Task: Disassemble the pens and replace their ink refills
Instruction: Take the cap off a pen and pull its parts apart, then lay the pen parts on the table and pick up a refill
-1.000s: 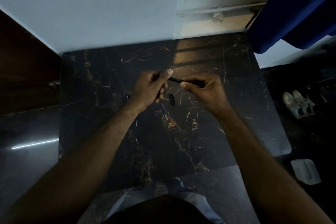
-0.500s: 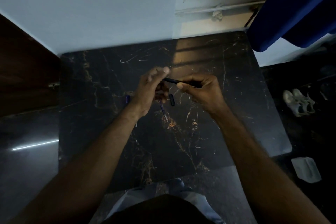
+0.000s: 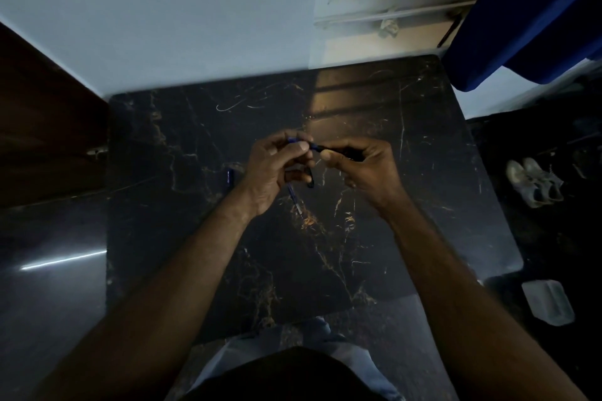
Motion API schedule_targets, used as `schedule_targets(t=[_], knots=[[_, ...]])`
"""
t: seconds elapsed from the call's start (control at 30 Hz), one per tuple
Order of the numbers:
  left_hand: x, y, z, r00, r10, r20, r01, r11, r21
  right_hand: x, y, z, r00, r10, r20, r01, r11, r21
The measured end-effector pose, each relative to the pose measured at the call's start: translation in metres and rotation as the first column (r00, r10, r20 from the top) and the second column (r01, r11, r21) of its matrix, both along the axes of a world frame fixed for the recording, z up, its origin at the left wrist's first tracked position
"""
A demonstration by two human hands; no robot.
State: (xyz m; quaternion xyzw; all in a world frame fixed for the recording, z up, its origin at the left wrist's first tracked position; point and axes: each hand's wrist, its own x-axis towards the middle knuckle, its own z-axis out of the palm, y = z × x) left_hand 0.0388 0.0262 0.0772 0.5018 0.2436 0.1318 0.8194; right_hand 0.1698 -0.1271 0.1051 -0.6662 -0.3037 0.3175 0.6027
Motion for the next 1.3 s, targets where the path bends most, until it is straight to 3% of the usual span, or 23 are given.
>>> schedule_targets(t=[0.2, 0.3, 0.4, 0.57, 0.7, 0.8, 1.0, 1.17, 1.23, 1.3], knots=[[-0.003, -0.004, -0.002, 0.980, 0.183, -0.082, -0.180, 0.983, 0.043, -0.001, -0.007, 0.003, 1.000, -0.006, -0.017, 0.006, 1.000, 0.001], [-0.002, -0.010, -0.005, 0.980, 0.180, -0.082, -0.174, 0.982, 0.074, -0.004, -0.010, 0.003, 0.999, -0.025, -0.024, 0.024, 0.999, -0.025], [-0.006, -0.014, -0.006, 0.990, 0.132, -0.040, -0.133, 0.991, -0.025, -0.002, -0.017, 0.002, 0.999, -0.030, -0.031, 0.028, 0.998, -0.063], [-0.012, -0.029, -0.010, 0.999, 0.014, -0.029, -0.017, 0.997, -0.072, 0.001, -0.027, -0.002, 0.981, 0.181, 0.070, -0.165, 0.968, -0.190], [-0.007, -0.038, -0.016, 0.996, 0.015, -0.092, -0.010, 0.998, 0.055, 0.001, -0.028, -0.009, 0.964, 0.142, 0.226, -0.083, 0.963, -0.255], [-0.005, -0.043, -0.018, 0.994, 0.031, -0.102, -0.028, 0.999, 0.033, 0.000, -0.028, -0.014, 0.952, 0.108, 0.286, -0.037, 0.969, -0.245], [-0.001, -0.067, -0.024, 0.966, 0.232, -0.113, -0.237, 0.971, -0.041, 0.002, -0.031, -0.017, 0.936, 0.118, 0.331, -0.022, 0.960, -0.280], [-0.005, -0.058, -0.031, 0.863, 0.468, -0.189, -0.502, 0.835, -0.226, 0.003, -0.046, -0.023, 0.931, 0.141, 0.338, -0.015, 0.936, -0.351], [-0.011, -0.048, -0.040, 0.868, 0.442, -0.224, -0.481, 0.861, -0.163, 0.003, -0.054, -0.027, 0.942, 0.137, 0.307, -0.022, 0.937, -0.348], [-0.018, -0.043, -0.053, 0.867, 0.370, -0.335, -0.394, 0.919, -0.005, 0.004, -0.061, -0.032, 0.950, 0.121, 0.288, -0.013, 0.936, -0.351]])
